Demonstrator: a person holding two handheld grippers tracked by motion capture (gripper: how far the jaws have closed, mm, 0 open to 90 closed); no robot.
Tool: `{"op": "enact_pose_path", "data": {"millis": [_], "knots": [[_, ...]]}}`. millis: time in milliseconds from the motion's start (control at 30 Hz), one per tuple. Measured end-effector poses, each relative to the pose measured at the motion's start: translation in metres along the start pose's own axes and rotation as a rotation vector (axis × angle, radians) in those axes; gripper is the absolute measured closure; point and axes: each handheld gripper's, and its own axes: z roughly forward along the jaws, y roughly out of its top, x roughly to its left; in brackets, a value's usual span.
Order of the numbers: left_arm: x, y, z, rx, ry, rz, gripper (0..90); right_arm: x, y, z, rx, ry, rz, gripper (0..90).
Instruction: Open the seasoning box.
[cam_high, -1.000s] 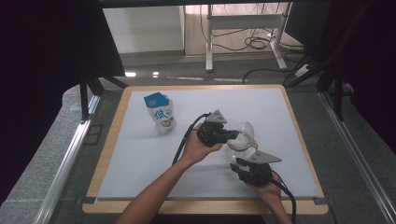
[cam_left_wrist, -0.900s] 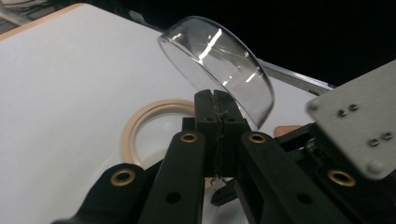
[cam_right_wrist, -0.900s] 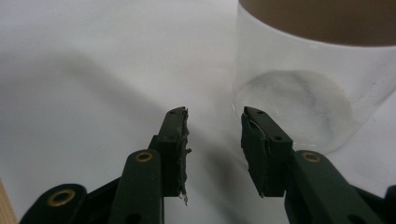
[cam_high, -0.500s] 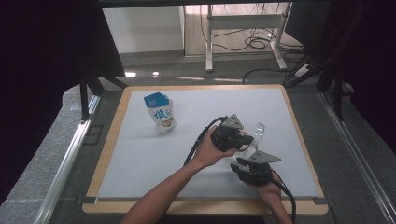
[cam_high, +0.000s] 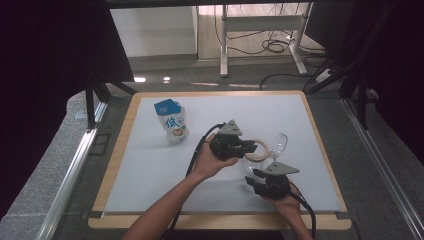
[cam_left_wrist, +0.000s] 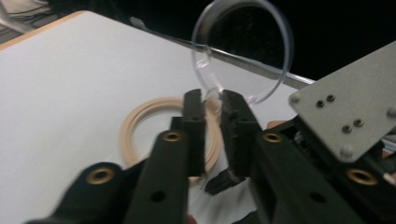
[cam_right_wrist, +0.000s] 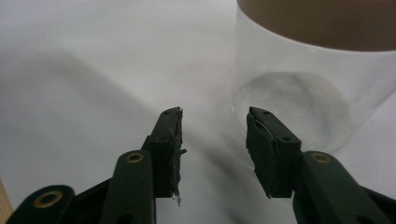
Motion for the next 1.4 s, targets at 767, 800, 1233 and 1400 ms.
{"op": "enact_pose_path", "data": {"millis": [767,800,1233,1400], "knots": [[0.033,-0.116,-0.082,0.011,0.189,-0.095,36.3,0.020,0.011,0.013,-0.031,-0.003,-0.025,39.7],[0.034,-0.120,-0.084,0.019,0.194,-0.101,36.3,0.020,0.011,0.013,-0.031,-0.003,-0.025,39.7],[0.040,-0.144,-0.090,0.070,0.263,-0.115,36.0,0.024,0.017,0.026,-0.033,0.016,-0.026,38.5],[0.042,-0.146,-0.093,0.070,0.289,-0.115,36.6,0.023,0.018,0.027,-0.038,0.020,-0.018,38.5]]}}
